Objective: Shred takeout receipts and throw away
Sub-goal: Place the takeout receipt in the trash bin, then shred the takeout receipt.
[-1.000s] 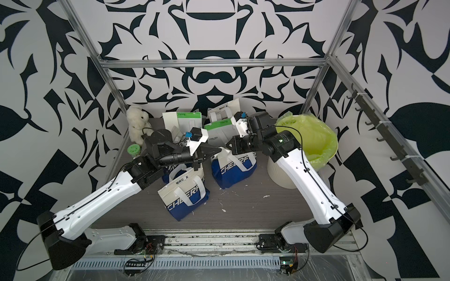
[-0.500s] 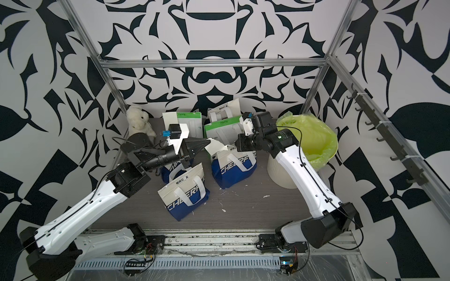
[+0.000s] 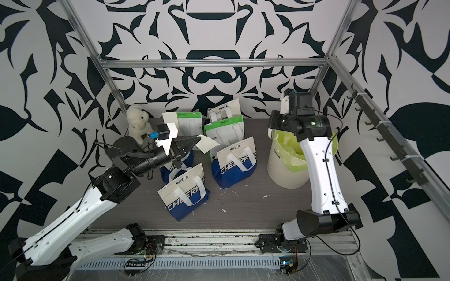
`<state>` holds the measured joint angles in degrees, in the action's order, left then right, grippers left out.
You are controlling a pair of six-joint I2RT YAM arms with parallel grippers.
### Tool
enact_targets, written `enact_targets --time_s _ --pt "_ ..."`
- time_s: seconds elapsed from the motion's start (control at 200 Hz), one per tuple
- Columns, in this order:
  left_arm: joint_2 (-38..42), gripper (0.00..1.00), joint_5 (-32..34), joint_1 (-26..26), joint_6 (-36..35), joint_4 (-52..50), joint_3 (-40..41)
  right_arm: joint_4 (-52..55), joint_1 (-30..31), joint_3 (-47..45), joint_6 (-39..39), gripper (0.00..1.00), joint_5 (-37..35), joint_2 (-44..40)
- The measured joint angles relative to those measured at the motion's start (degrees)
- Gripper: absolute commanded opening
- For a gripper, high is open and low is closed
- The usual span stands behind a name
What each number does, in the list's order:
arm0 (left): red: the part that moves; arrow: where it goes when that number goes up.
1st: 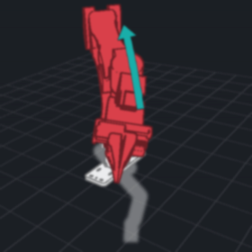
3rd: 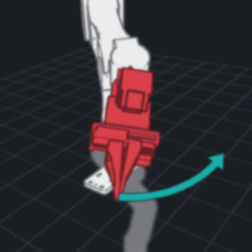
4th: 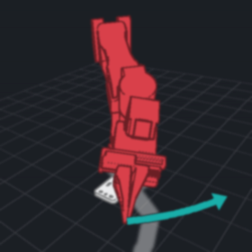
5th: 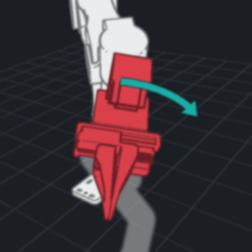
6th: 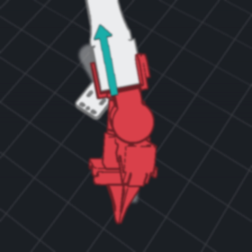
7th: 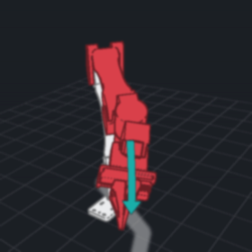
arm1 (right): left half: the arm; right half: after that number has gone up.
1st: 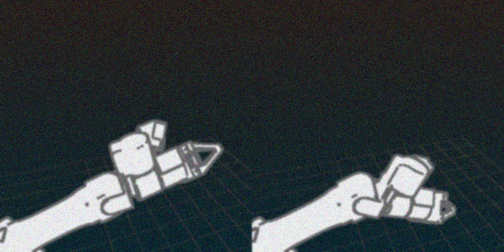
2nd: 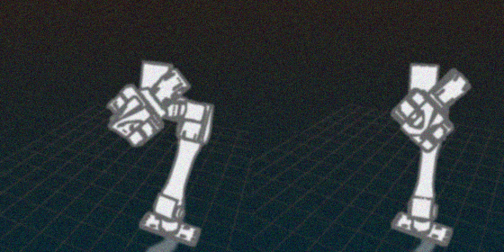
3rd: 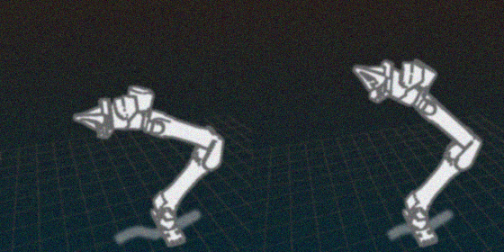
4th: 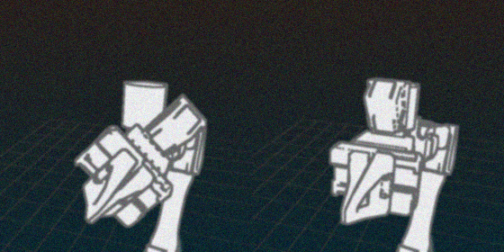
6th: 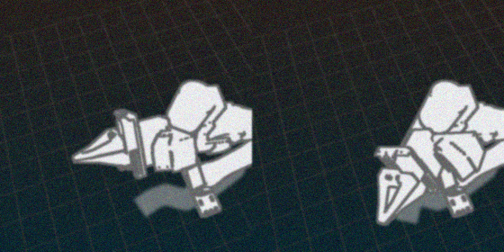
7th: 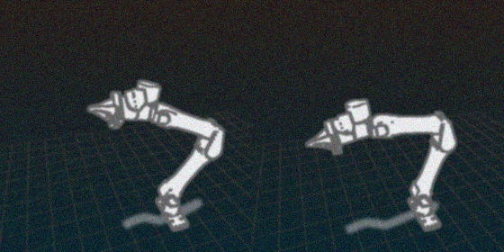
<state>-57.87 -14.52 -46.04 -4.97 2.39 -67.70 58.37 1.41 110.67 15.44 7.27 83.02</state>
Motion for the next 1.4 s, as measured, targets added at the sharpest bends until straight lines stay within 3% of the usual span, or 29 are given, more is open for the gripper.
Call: enact_targets --time_s 0.185,0.215,0.27,0.295,0.39,0.49,0.51,0.525,0.685,0.805,0.965,1.135,1.23,1.4 --pt "-1.6 0.00 0.1 0.0 0.5 -0.8 0.0 0.5 -8.1 0.5 -0.6 0.00 -7.5 -2.3" --pt "-1.9 0.00 0.1 0.0 0.7 -0.9 0.0 0.3 -8.3 -0.2 -0.9 0.09 -8.6 -2.3" --pt "-2.4 0.00 0.1 0.0 0.9 -1.1 0.0 0.1 -8.2 -1.7 -1.1 0.43 -9.5 -2.3" --pt "-2.7 0.00 0.0 0.0 1.0 -1.1 0.0 0.1 -8.1 -2.5 -1.7 0.52 -9.5 -2.3" --pt "-3.2 0.00 -0.1 0.0 1.6 -1.2 0.0 1.0 -8.1 -4.0 -2.3 0.66 -8.7 -1.3" --pt "-3.4 0.00 -0.2 0.0 2.0 -1.3 0.0 1.7 -8.1 -4.1 -2.4 0.71 -6.7 0.2" --pt "-3.4 0.00 -0.1 0.0 2.2 -1.3 0.0 1.9 -8.1 -4.1 -2.2 0.86 -6.3 0.4" --pt "-3.4 0.00 -0.1 0.0 2.2 -1.3 0.0 2.0 -8.1 -4.1 -2.4 0.89 -5.9 0.6" --pt "-3.4 0.00 0.1 0.0 4.3 -1.1 0.0 3.8 -8.1 -3.7 -2.4 0.93 -2.7 1.0" --pt "-3.7 0.00 0.7 0.0 7.2 -0.2 0.0 3.2 -8.1 -3.1 -2.3 0.87 4.0 -0.1" --pt "-4.7 0.00 1.5 0.0 13.1 3.5 0.5 -10.5 -8.1 -13.2 1.8 0.86 27.0 -8.9" --pt "-4.9 0.00 1.2 0.0 20.8 10.1 3.0 -36.5 -7.0 -29.1 15.1 0.86 48.4 -16.1" --pt "-5.0 0.00 1.0 0.0 24.6 13.4 3.6 -43.2 -3.4 -32.6 17.5 0.88 53.4 -15.8" --pt "-5.2 0.00 0.7 0.0 29.3 18.8 4.2 -43.4 9.1 -32.8 12.7 0.87 55.1 -15.7"
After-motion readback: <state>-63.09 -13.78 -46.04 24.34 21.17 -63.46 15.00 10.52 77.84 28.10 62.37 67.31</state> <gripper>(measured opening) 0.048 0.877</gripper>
